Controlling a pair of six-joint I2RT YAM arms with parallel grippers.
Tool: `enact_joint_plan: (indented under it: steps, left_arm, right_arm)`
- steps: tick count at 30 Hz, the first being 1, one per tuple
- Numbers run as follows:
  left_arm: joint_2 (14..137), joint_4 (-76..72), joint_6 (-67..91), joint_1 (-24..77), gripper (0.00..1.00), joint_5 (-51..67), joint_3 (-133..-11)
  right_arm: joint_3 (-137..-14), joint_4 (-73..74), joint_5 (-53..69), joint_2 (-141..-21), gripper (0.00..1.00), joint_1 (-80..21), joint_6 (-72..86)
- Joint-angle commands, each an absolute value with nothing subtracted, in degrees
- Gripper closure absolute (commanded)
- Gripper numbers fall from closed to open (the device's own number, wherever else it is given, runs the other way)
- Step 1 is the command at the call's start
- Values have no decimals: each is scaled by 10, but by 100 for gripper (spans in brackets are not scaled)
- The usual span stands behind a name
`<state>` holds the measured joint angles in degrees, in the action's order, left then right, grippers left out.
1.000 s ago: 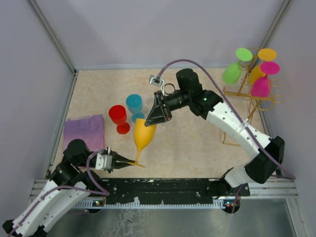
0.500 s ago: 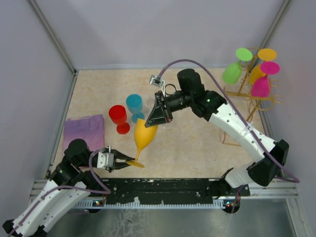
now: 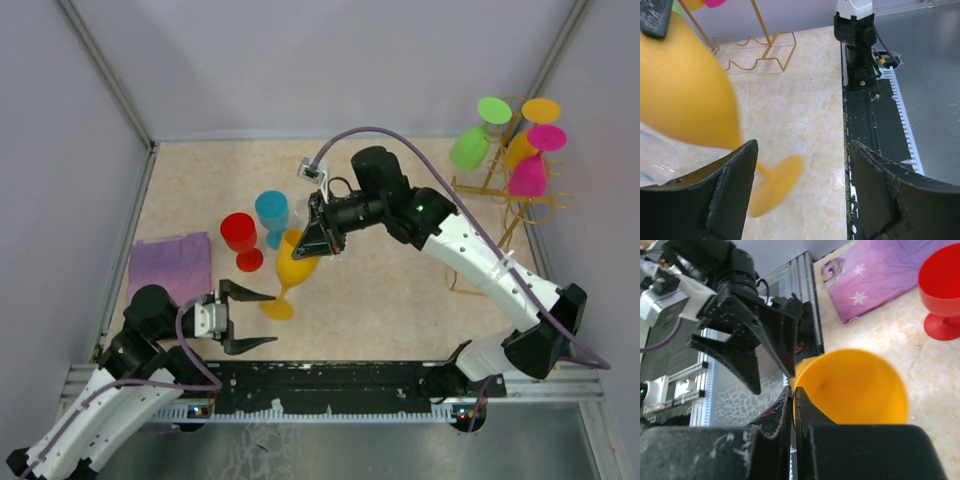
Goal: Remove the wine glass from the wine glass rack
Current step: Place the wine glass at the center of the board.
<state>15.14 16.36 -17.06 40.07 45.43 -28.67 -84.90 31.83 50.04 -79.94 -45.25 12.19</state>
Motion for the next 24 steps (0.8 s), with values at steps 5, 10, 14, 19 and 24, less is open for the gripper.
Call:
enact_joint_plan:
  steps: [5,10,14,19,24]
  left_arm:
    - [122,121,-136,399,2,382,-279]
    - [112,82,-68,399,0,233,-265]
    - [113,49,62,399,0,18,-261]
    - [156,89,214,399,0,-142,-305]
    - [236,125,297,399,0,-153,-346]
  right_arm:
    - [-894,333,378,-779,100,-465,97]
    - [-900,364,243,-782,100,-514,34]
    - [-875,357,159,-784,100,-550,-25]
    - [-822,303,106,-791,100,-557,-60]
    - [-774,229,71,-804,100,-570,-56]
